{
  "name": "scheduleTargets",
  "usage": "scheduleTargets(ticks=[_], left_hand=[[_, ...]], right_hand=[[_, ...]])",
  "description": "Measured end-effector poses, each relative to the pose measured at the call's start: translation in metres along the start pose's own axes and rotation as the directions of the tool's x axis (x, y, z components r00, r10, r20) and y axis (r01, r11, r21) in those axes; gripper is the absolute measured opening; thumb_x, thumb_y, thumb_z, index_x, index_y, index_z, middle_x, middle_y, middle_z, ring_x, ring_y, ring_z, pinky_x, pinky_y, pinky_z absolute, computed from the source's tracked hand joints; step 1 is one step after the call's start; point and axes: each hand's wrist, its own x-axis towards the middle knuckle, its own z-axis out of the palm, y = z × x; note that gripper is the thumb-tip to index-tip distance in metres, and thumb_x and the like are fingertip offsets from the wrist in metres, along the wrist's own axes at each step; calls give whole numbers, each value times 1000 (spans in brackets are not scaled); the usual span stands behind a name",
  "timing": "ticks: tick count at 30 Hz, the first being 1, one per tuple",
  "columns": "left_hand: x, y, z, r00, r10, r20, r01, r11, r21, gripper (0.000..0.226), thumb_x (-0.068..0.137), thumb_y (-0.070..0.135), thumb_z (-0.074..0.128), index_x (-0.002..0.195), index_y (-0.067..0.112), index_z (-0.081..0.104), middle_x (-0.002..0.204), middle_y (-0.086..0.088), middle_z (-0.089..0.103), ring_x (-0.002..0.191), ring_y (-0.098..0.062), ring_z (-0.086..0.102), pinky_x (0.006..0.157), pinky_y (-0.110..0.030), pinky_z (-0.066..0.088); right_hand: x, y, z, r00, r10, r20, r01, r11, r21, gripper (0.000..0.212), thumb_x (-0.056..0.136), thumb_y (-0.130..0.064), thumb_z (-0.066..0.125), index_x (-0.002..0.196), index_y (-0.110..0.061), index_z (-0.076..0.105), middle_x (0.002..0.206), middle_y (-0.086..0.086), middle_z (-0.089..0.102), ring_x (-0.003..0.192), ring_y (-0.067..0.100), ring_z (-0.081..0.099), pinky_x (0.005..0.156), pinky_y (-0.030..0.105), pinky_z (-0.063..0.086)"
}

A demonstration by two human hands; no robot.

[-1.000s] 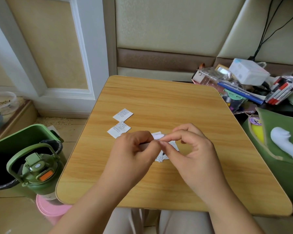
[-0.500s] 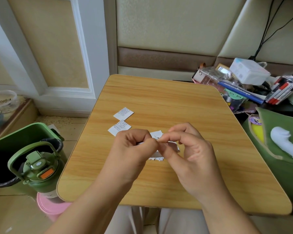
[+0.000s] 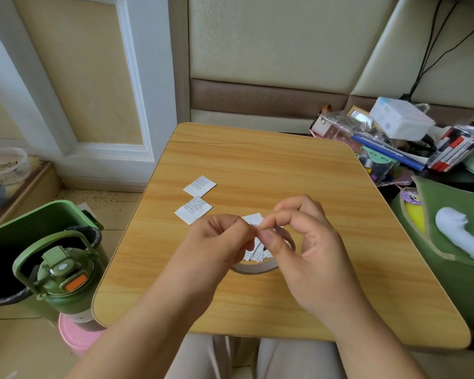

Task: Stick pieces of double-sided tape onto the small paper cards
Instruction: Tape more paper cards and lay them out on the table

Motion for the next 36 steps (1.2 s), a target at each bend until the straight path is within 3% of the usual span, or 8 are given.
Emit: scheduleTargets(ticks=[3, 11, 15, 19, 22, 28, 33, 36], left_hand=[[7, -3, -5, 993, -97, -72, 80, 975, -206, 41, 84, 12, 56, 45, 18, 48, 47, 6, 22, 54, -15, 16, 55, -29, 16], [7, -1, -2, 968, -148, 200, 245, 710, -660, 9, 72, 8, 65, 67, 8, 58, 50, 3, 34, 44, -11, 39, 68, -28, 39], [1, 4, 3, 952, -188, 240, 300, 710, -637, 15, 68, -3, 63, 75, 5, 74, 45, 3, 29, 40, -10, 33, 69, -27, 46], [-3, 4, 4, 954, -201, 220, 296, 735, -610, 29, 69, 11, 57, 90, 1, 75, 49, 1, 28, 44, -12, 31, 70, -30, 29], [-3, 0, 1, 961, -181, 207, 253, 877, -408, 35, 84, 18, 45, 94, 2, 75, 53, -1, 30, 49, -15, 31, 64, -30, 27], [-8, 5, -5, 943, -196, 270, 202, 979, 3, 38, 79, 28, 44, 83, 3, 72, 50, 0, 29, 50, -16, 26, 51, -22, 28], [-7, 1, -10, 978, -125, 168, 168, 946, -277, 34, 74, 17, 61, 107, 12, 57, 52, 1, 34, 48, -14, 30, 64, -31, 29], [-7, 0, -12, 906, 17, 423, 181, 887, -424, 38, 82, 8, 61, 117, 24, 59, 56, -5, 45, 46, -15, 40, 69, -34, 43]], right_hand=[[-3, 1, -5, 999, -21, 42, 23, 998, -51, 5, 81, -33, 61, 84, -34, 65, 94, -19, 54, 102, 10, 51, 89, 17, 38], [-6, 3, -11, 946, 297, 131, -315, 744, 589, 52, 58, -53, 76, 104, -28, 74, 113, -9, 61, 100, 4, 51, 89, 29, 32], [-4, 2, -9, 934, 303, 187, -351, 694, 628, 49, 56, -40, 57, 101, -33, 75, 122, 1, 48, 103, 13, 44, 90, 29, 31], [-12, 3, -8, 951, 242, 193, -309, 692, 652, 57, 63, -49, 69, 115, -27, 69, 126, -5, 57, 110, 5, 51, 91, 22, 41], [-15, 4, -11, 942, 311, 127, -327, 764, 556, 40, 75, -38, 59, 114, -40, 67, 118, -16, 63, 108, 1, 53, 93, 28, 34], [-9, 11, -6, 960, 233, 156, -259, 950, 176, 64, 88, -24, 45, 132, -67, 26, 114, -18, 64, 120, 4, 51, 108, 42, 35], [-7, 15, -3, 967, 241, 85, -254, 935, 247, 62, 87, -25, 51, 130, -64, 30, 92, -7, 61, 89, 6, 59, 89, 24, 44], [-8, 15, -2, 968, 240, 75, -252, 914, 317, 59, 86, -24, 52, 130, -60, 36, 90, -4, 64, 84, 9, 63, 83, 21, 47]])
